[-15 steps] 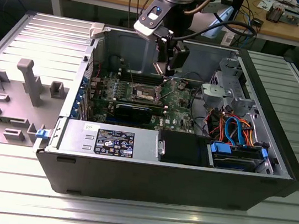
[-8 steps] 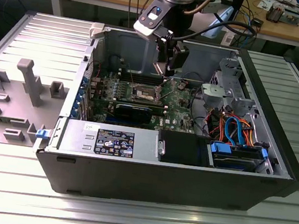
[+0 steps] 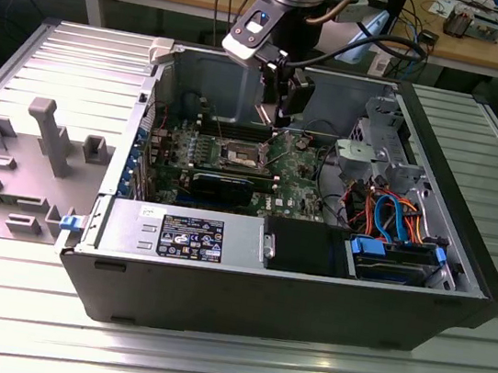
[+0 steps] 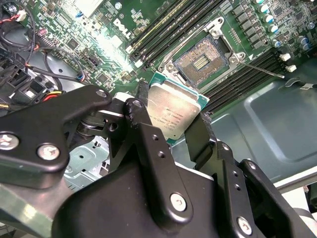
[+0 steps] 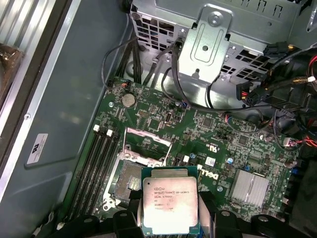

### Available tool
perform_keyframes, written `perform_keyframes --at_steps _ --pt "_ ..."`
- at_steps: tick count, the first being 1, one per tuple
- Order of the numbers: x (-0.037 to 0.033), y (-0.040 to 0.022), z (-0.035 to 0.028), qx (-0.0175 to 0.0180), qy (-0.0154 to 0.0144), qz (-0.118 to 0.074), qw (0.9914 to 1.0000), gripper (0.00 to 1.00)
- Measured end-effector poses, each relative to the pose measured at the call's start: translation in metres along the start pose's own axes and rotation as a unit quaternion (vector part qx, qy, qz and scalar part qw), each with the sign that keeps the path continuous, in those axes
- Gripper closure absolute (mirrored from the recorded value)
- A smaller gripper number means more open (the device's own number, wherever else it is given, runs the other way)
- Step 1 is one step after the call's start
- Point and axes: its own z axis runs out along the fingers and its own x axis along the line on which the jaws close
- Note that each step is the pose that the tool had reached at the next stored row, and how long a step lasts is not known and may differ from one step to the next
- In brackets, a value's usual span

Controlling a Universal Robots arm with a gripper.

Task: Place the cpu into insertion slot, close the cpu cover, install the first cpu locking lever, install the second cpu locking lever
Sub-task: 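Place the cpu into insertion slot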

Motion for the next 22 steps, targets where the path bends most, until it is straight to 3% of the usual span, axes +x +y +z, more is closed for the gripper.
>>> perform_keyframes --at_steps 22 --pt "0.0000 -0.0001 0.0006 -0.0001 -0.0006 0.007 0.99997 0.46"
